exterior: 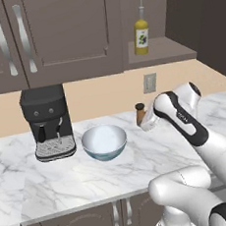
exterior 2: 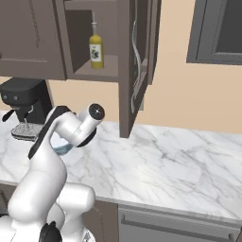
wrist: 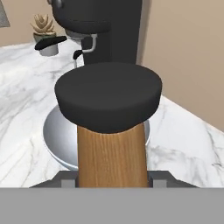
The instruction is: Retrieve the bottle and the shaker from the cabinet and place them next to the mixing bowl on the counter. Then add garlic from the fridge to the mixing bowl.
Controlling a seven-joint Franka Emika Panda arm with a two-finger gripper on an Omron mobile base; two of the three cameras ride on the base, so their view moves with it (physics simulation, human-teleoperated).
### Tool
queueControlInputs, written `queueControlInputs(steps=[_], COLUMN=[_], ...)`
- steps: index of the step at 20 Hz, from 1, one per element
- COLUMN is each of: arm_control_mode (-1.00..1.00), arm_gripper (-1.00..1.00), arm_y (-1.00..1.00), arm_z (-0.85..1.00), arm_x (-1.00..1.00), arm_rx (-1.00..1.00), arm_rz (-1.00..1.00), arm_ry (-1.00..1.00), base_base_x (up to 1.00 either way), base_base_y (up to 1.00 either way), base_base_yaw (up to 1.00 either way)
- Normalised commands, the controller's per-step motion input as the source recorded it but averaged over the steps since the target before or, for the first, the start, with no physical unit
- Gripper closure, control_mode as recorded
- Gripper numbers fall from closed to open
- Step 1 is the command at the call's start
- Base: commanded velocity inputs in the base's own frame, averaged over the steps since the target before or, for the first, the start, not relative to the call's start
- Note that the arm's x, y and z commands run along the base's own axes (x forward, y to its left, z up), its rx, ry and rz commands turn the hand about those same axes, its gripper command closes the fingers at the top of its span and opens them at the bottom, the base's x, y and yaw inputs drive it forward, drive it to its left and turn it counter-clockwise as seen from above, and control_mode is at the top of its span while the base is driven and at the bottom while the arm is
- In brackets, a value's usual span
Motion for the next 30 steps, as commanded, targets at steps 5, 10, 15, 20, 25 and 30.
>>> queueControlInputs(steps=[5,10,15,20,25,30], arm_control_mode=[-1.00,-1.00,-1.00,-1.00,-1.00,-1.00], arm_gripper=[1.00,1.00,1.00,1.00,1.00,1.00], arm_y=[0.00,0.00,-0.01,-0.08,-0.06,0.00], arm_z=[-0.34,-0.08,-0.02,-0.13,-0.18,-0.32], arm_x=[0.35,0.45,0.32,0.12,0.06,0.05], arm_rx=[0.00,0.00,0.00,0.00,0.00,0.02], arm_rz=[0.04,0.05,0.11,0.17,0.10,0.05], arm_ry=[-0.05,0.00,0.01,0.06,0.06,0.01], base_base_x=[0.00,0.00,0.00,0.00,0.00,0.00], base_base_y=[0.00,0.00,0.00,0.00,0.00,0.00], base_base_yaw=[0.00,0.00,0.00,0.00,0.00,0.00])
